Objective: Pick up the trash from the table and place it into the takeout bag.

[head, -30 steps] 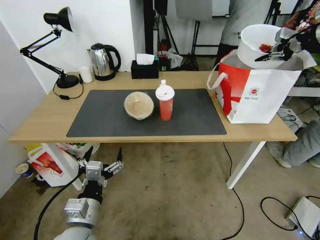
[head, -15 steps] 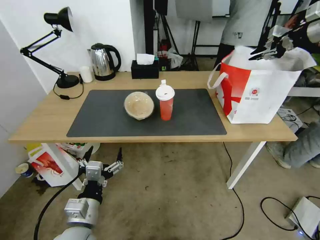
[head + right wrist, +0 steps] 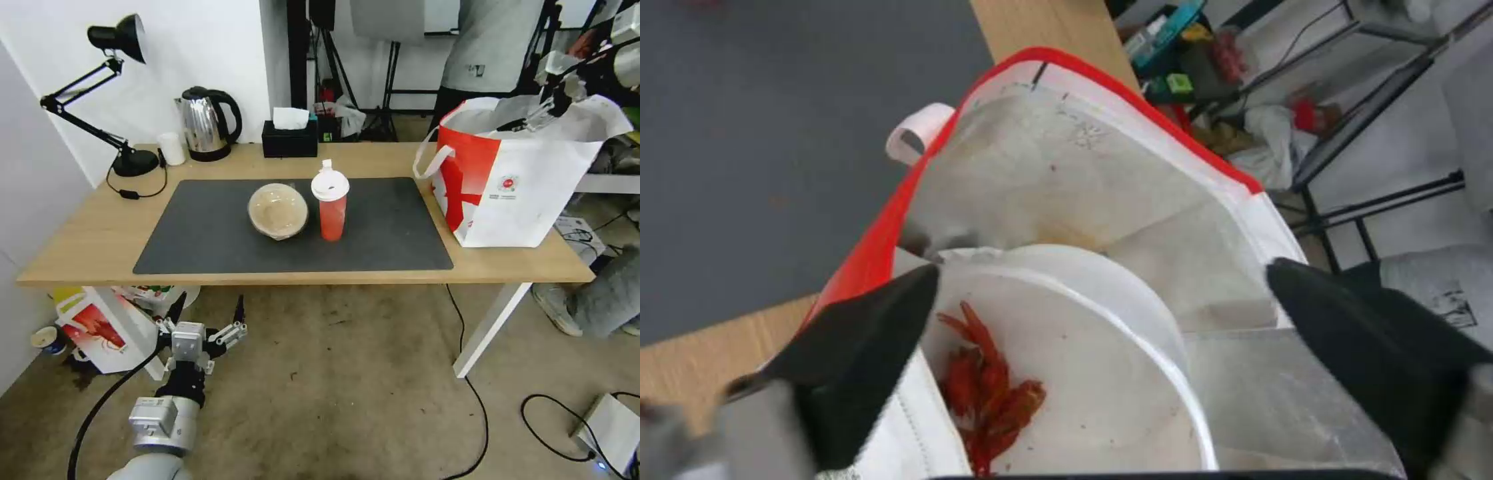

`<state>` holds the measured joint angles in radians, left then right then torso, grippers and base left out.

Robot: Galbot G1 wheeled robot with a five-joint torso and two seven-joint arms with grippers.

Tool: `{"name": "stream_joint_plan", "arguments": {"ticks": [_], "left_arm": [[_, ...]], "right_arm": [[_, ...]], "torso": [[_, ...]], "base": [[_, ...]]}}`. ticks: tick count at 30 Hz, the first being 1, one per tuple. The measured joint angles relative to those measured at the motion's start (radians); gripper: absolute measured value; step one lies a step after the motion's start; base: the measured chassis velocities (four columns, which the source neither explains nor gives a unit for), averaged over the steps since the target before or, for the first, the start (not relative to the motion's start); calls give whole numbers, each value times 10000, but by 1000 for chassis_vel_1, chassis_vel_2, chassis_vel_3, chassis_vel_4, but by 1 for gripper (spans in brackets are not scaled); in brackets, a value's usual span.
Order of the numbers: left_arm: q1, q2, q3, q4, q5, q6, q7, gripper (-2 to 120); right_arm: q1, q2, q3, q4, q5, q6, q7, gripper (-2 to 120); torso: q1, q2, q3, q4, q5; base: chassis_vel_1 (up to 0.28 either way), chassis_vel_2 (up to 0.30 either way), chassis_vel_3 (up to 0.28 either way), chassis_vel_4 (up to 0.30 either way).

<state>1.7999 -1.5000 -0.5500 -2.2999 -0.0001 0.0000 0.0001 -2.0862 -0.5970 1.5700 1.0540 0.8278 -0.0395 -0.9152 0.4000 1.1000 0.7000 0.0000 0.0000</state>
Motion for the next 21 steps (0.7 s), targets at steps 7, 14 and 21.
{"name": "stream_joint_plan", "arguments": {"ticks": [7, 14, 21], "left_arm": [[0, 0, 0, 0, 0, 0, 0, 100], [0, 0, 0, 0, 0, 0, 0, 100], [1, 0, 0, 0, 0, 0, 0, 100]], "right_arm": [[47, 759, 60, 1285, 973, 4, 1831, 100], [634, 2072, -240, 4391, 1845, -530, 4483, 100], [3074, 3028, -2455, 6027, 2311, -855, 5611, 100]], "torso": [[0, 0, 0, -1, 4], [0, 0, 0, 2, -1], [-2, 4, -2, -3, -7]], "base": [[0, 0, 0, 0], [0, 0, 0, 0], [0, 0, 0, 0]]}}
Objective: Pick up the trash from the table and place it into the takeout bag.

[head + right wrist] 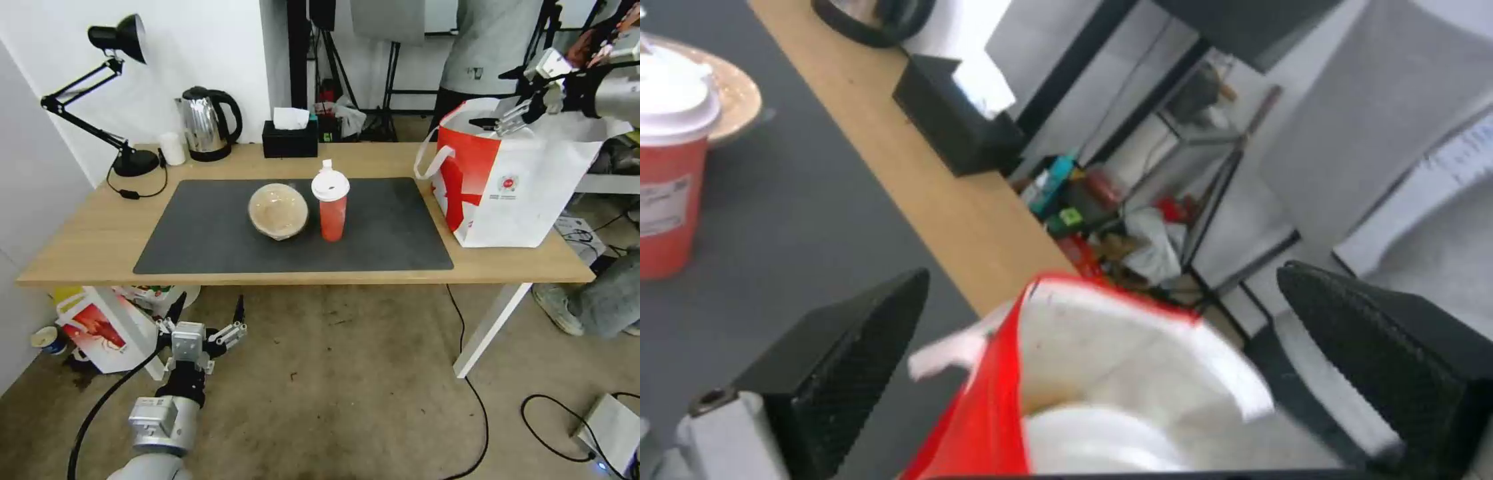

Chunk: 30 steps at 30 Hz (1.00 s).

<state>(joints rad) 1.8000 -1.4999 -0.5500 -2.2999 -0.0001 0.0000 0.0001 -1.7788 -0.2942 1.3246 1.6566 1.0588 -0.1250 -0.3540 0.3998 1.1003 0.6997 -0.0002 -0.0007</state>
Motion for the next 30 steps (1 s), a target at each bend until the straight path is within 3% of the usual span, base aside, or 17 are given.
{"name": "stream_joint_plan", "arguments": {"ticks": [5, 13, 19, 30], "left_arm": [[-1, 0, 0, 0, 0, 0, 0, 100], [-1, 0, 0, 0, 0, 0, 0, 100], [-1, -1, 0, 0, 0, 0, 0, 100], [-1, 0, 0, 0, 0, 0, 0, 100]], "right_arm": [[962, 865, -953, 776, 204, -206, 116, 100], [1137, 2287, -1006, 2149, 310, -539, 851, 100], [1202, 2861, -1082, 2740, 247, -672, 1324, 100], [1316, 4644, -1415, 5112, 329, -469, 3878, 100]], "torso": [[0, -1, 2, 2, 10], [0, -1, 2, 2, 8], [0, -2, 2, 3, 8], [2, -3, 2, 3, 5]], "base": [[0, 0, 0, 0], [0, 0, 0, 0], [0, 0, 0, 0], [0, 0, 0, 0]]}}
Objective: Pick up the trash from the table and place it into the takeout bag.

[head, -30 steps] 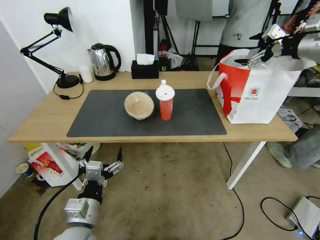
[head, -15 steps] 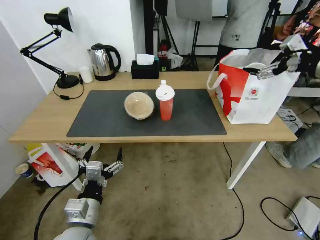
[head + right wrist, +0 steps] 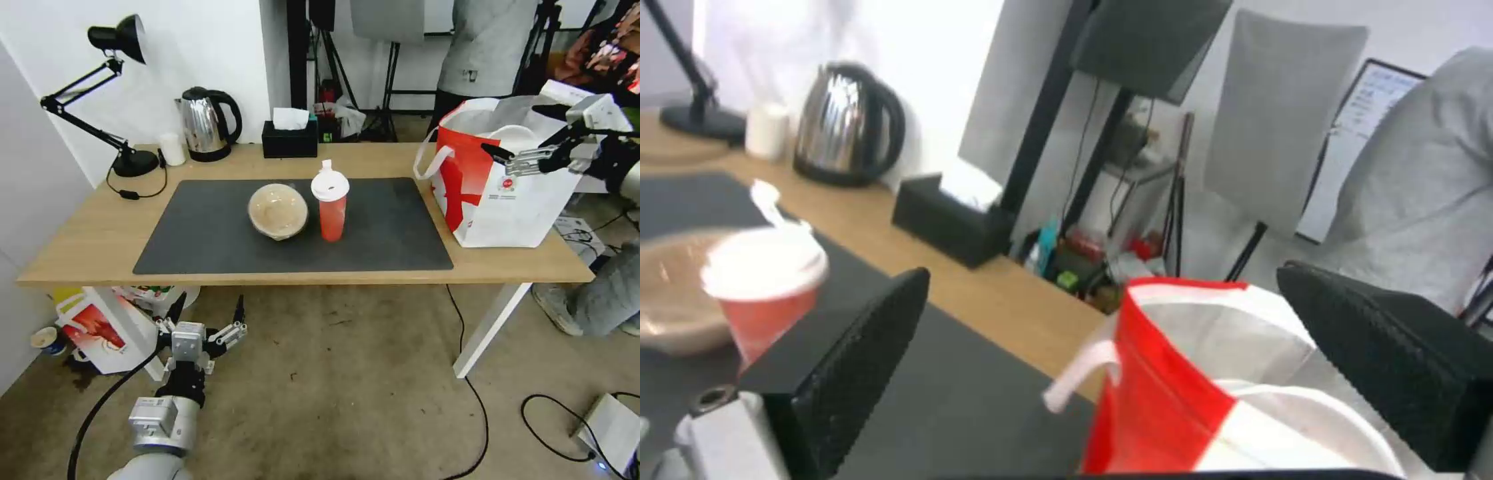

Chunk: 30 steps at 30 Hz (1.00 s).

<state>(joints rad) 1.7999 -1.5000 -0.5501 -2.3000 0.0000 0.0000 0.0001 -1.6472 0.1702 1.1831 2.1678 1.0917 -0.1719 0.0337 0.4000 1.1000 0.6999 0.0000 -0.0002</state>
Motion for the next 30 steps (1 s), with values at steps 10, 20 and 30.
{"name": "stream_joint_plan", "arguments": {"ticks": [10, 20, 30], "left_arm": [[0, 0, 0, 0, 0, 0, 0, 100], [0, -1, 0, 0, 0, 0, 0, 100], [0, 0, 0, 0, 0, 0, 0, 100]], "right_arm": [[64, 1928, -538, 1447, -116, -17, 874, 100], [230, 4103, -1708, 2592, -1225, -3, 1357, 100], [176, 5949, -3409, 3081, -3271, 314, 1416, 100]], "torso": [[0, 0, 0, -1, 2], [0, 0, 1, 1, 1], [0, 1, 0, 0, 1]], "base": [[0, 0, 0, 0], [0, 0, 0, 0], [0, 0, 0, 0]]}}
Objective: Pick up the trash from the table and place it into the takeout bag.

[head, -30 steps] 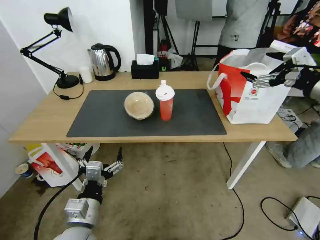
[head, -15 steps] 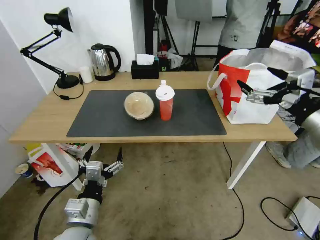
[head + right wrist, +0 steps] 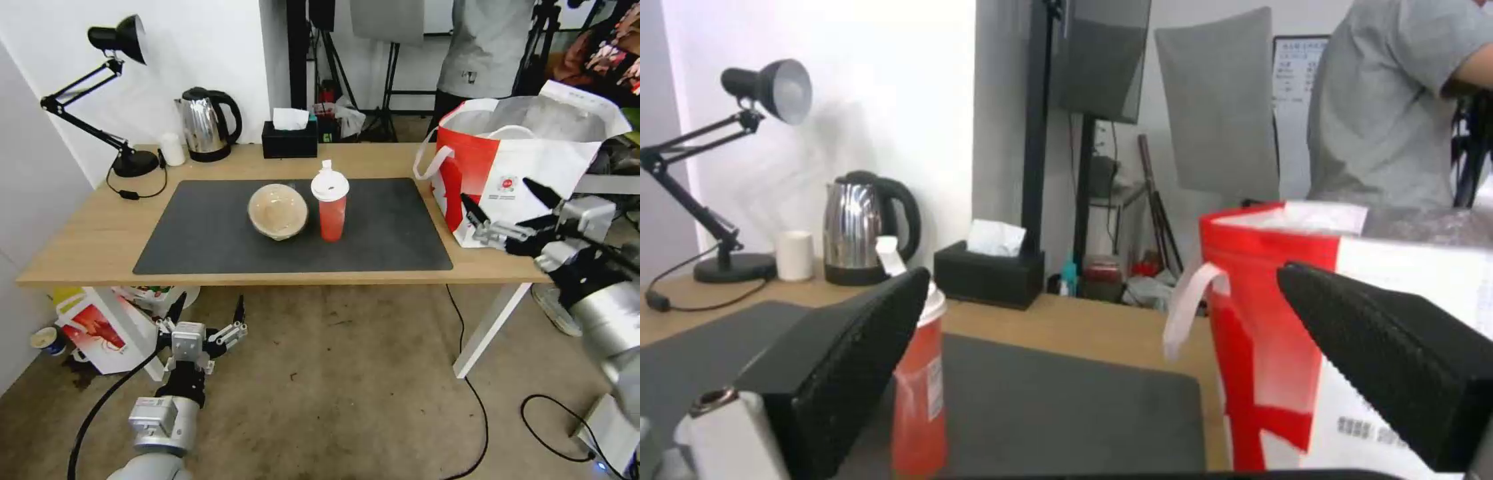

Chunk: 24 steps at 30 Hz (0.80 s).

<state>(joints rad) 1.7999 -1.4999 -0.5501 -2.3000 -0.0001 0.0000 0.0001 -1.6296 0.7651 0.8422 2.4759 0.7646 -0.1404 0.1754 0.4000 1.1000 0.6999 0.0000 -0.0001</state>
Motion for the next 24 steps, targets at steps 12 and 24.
{"name": "stream_joint_plan", "arguments": {"ticks": [12, 24], "left_arm": [[0, 0, 0, 0, 0, 0, 0, 100], [0, 0, 0, 0, 0, 0, 0, 100]], "right_arm": [[-73, 1958, -1849, -546, -2132, 820, -311, 100], [-270, 2768, -2990, -1141, -3976, 1469, -345, 100]], "torso": [[0, 0, 0, -1, 0], [1, 0, 0, 0, 0]], "base": [[0, 0, 0, 0], [0, 0, 0, 0]]}}
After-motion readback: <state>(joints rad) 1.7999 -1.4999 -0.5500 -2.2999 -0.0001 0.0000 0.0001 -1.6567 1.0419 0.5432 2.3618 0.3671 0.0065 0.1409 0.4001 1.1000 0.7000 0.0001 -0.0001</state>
